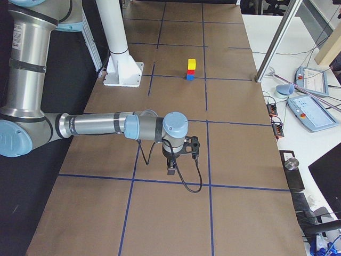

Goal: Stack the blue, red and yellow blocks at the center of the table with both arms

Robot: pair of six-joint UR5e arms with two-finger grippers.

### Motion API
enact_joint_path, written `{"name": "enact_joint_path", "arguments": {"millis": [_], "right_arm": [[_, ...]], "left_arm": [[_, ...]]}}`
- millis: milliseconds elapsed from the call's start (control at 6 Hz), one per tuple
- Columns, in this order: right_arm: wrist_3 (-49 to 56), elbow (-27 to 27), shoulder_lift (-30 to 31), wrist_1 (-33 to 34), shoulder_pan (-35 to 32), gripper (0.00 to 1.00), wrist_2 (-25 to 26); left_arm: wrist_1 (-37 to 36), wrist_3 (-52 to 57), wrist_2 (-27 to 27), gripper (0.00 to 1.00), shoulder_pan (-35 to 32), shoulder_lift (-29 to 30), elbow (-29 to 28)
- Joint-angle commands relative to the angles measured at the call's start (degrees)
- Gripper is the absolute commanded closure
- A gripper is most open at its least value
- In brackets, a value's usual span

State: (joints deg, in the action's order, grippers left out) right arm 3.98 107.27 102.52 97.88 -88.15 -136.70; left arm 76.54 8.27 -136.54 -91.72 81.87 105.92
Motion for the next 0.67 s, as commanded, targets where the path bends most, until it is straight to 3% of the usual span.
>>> {"name": "enact_joint_path", "arguments": {"millis": [0,500], "right_arm": [[0.1,0.6,0.5,-0.8,-0.1,0.00,-0.2],[-0.1,0.4,1.5,-0.9,-0.1,0.00,0.4]], "left_arm": [[0.0,0.0,2.0,0.00,0.1,-0.4,0.2],[0.8,0.6,2.0,0.00,0.5,-0.5,0.8]]}}
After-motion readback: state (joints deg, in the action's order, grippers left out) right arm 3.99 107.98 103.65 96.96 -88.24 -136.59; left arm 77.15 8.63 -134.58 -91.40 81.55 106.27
